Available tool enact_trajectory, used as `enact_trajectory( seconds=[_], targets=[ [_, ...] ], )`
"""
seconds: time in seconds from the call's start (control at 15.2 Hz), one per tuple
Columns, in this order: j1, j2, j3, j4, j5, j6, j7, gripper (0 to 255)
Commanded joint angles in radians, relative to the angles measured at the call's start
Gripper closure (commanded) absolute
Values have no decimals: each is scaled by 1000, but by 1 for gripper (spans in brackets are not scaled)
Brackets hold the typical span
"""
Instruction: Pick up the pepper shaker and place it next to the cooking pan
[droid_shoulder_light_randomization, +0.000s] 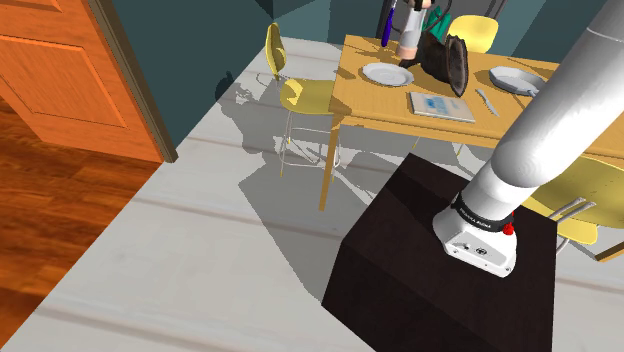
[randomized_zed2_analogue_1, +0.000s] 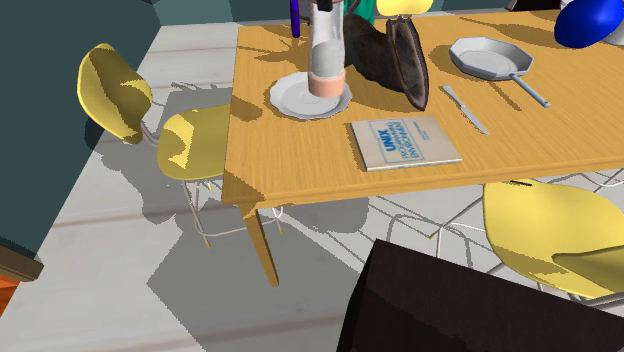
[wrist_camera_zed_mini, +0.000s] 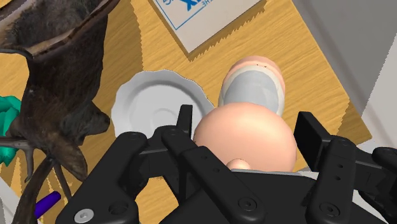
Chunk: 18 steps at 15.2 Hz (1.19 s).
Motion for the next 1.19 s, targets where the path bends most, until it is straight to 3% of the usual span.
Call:
enact_trajectory(
  seconds=[0.0,0.86,1.12],
  targets=[
    [-1,8,-1,40,4,-31,-7,255],
    [-15,79,-9,295,33,-216,-59,255],
    [-45,-3,-39,196,1,-179,-120,255]
  ],
)
